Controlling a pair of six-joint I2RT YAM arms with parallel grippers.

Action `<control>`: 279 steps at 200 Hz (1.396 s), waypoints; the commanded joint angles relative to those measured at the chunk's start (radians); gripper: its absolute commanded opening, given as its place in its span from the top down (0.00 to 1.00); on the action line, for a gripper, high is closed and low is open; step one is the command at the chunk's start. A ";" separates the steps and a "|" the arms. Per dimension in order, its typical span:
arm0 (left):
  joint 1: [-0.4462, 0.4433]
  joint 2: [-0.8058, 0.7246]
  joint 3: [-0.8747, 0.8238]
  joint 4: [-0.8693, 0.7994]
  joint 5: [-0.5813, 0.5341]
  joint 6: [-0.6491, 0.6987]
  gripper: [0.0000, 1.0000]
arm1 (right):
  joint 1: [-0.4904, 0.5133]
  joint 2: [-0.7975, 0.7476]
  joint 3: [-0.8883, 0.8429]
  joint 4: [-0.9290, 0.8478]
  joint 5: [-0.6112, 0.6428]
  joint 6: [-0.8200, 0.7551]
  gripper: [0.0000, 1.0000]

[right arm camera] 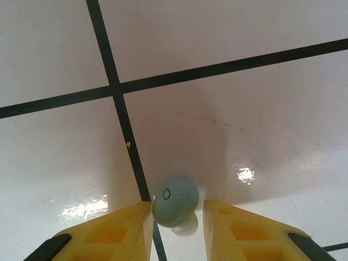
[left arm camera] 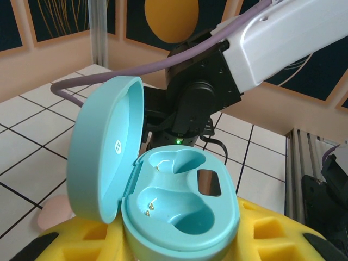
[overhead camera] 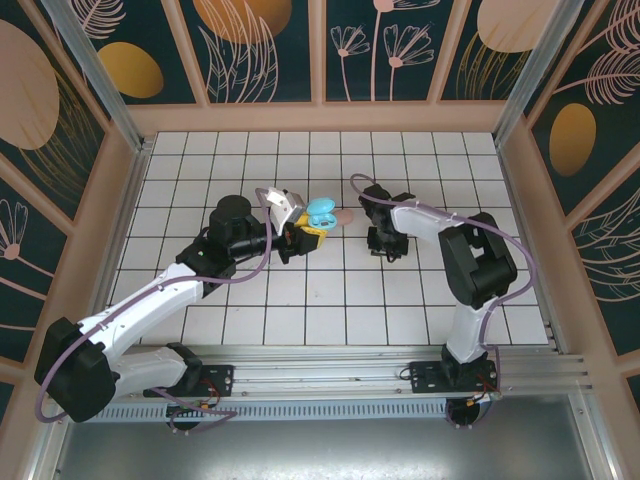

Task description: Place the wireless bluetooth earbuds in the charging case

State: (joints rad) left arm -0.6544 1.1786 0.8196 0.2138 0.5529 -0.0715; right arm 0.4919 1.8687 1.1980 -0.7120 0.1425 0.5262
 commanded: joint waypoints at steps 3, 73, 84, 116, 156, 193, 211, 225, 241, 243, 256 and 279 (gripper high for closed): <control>0.008 -0.022 -0.011 0.009 0.024 0.018 0.88 | 0.007 0.021 0.035 -0.025 0.035 -0.018 0.72; 0.007 -0.021 -0.011 0.003 0.022 0.023 0.88 | 0.011 -0.001 0.032 -0.017 -0.001 -0.060 0.80; 0.009 -0.020 -0.011 -0.001 0.022 0.025 0.88 | 0.015 -0.032 0.013 0.007 -0.061 -0.088 0.81; 0.009 -0.023 -0.012 -0.009 0.015 0.030 0.88 | 0.046 -0.084 -0.031 0.026 -0.203 -0.206 0.81; 0.009 -0.023 -0.013 -0.011 0.015 0.032 0.88 | 0.050 -0.065 -0.079 -0.029 -0.217 -0.267 0.78; 0.009 -0.036 -0.011 -0.024 0.011 0.032 0.88 | 0.078 -0.087 -0.054 -0.054 -0.149 -0.227 0.70; 0.008 -0.046 -0.011 -0.030 0.005 0.034 0.88 | 0.099 -0.092 -0.016 -0.089 -0.092 -0.212 0.66; 0.009 -0.052 -0.013 -0.034 0.002 0.036 0.88 | 0.113 -0.095 0.007 -0.113 -0.059 -0.197 0.65; 0.009 -0.057 -0.012 -0.037 -0.001 0.036 0.88 | 0.127 -0.096 0.024 -0.129 -0.034 -0.170 0.65; 0.009 -0.058 -0.013 -0.036 -0.001 0.036 0.88 | 0.128 -0.095 0.025 -0.131 -0.031 -0.167 0.65; 0.008 -0.062 -0.014 -0.038 -0.001 0.035 0.88 | 0.130 -0.091 0.030 -0.138 -0.022 -0.137 0.65; 0.009 -0.066 -0.014 -0.042 0.000 0.036 0.88 | 0.132 -0.084 0.031 -0.125 -0.028 -0.097 0.69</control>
State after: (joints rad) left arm -0.6525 1.1347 0.8101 0.1757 0.5488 -0.0532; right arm 0.6193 1.8038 1.2068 -0.7937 0.0788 0.3618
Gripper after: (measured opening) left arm 0.328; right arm 0.328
